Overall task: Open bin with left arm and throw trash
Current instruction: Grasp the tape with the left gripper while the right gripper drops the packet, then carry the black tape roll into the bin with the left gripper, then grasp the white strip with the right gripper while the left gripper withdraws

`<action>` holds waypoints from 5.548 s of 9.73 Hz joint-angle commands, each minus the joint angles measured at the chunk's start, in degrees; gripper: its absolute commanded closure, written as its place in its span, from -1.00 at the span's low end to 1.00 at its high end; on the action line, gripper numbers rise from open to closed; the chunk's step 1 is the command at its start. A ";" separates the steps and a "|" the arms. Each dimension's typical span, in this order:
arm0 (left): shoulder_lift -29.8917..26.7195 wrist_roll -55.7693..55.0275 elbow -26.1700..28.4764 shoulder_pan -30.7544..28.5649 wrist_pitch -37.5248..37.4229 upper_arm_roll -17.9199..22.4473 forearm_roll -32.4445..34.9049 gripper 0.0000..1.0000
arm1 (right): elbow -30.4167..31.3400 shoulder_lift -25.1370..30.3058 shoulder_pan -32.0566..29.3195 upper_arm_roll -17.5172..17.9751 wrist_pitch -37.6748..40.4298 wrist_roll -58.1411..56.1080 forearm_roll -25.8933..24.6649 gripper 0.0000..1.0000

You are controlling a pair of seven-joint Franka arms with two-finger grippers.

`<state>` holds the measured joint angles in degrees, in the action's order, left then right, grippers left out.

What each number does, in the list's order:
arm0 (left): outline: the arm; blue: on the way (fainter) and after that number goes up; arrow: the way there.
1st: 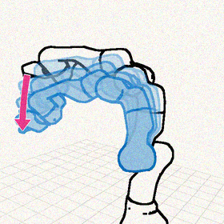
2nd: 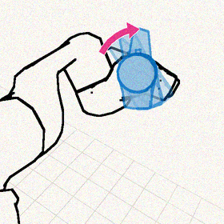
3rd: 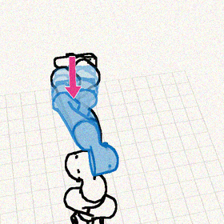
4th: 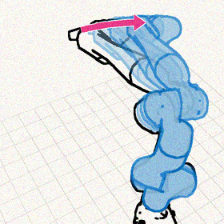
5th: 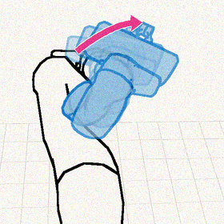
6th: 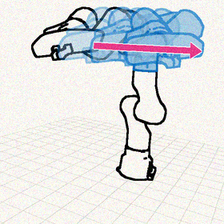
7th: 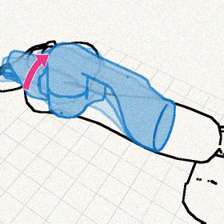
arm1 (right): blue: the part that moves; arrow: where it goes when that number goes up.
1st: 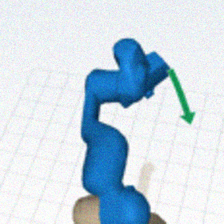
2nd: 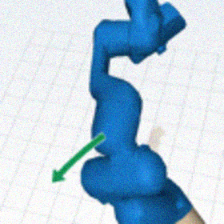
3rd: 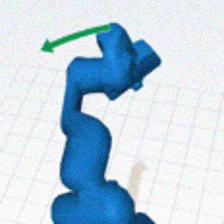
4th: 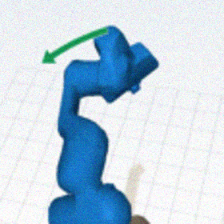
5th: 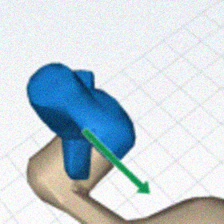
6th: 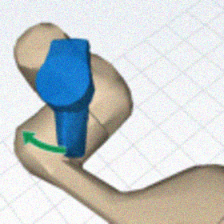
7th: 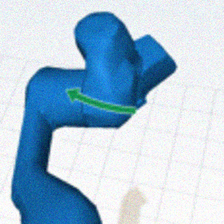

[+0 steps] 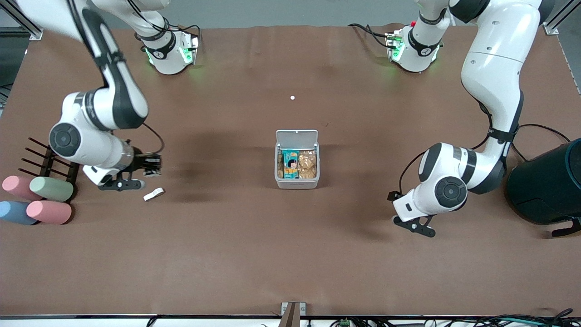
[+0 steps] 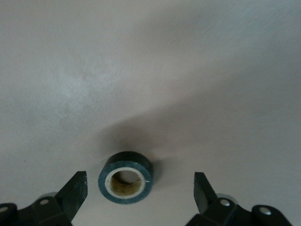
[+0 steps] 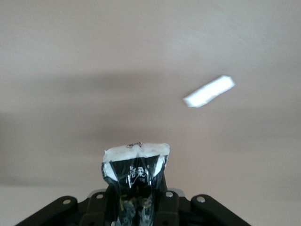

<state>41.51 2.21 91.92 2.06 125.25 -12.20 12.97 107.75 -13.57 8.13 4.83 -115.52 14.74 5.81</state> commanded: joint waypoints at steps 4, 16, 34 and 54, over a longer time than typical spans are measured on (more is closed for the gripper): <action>-1.34 0.51 6.34 -2.15 7.03 -0.28 1.97 -0.54 | -22.56 -13.99 21.12 -0.79 -6.87 33.72 3.51 0.86; -2.66 -8.85 0.56 -0.92 0.65 -5.62 1.10 1.00 | -25.40 -24.75 31.69 -1.05 -7.71 37.73 0.26 -0.51; -3.19 -54.16 -5.69 10.78 -5.10 -21.20 4.70 -1.00 | 9.75 -9.46 -6.53 -1.49 -20.68 26.47 -0.63 -0.98; -42.65 -8.19 -3.32 1.19 -36.48 10.97 -13.85 -1.00 | -19.67 -10.95 20.04 -2.28 -2.08 58.12 -1.41 1.00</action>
<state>0.06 -6.79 86.92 3.02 87.55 -1.75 -1.40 91.62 -22.40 23.44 3.19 -118.52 71.03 5.35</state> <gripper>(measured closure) 0.000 0.797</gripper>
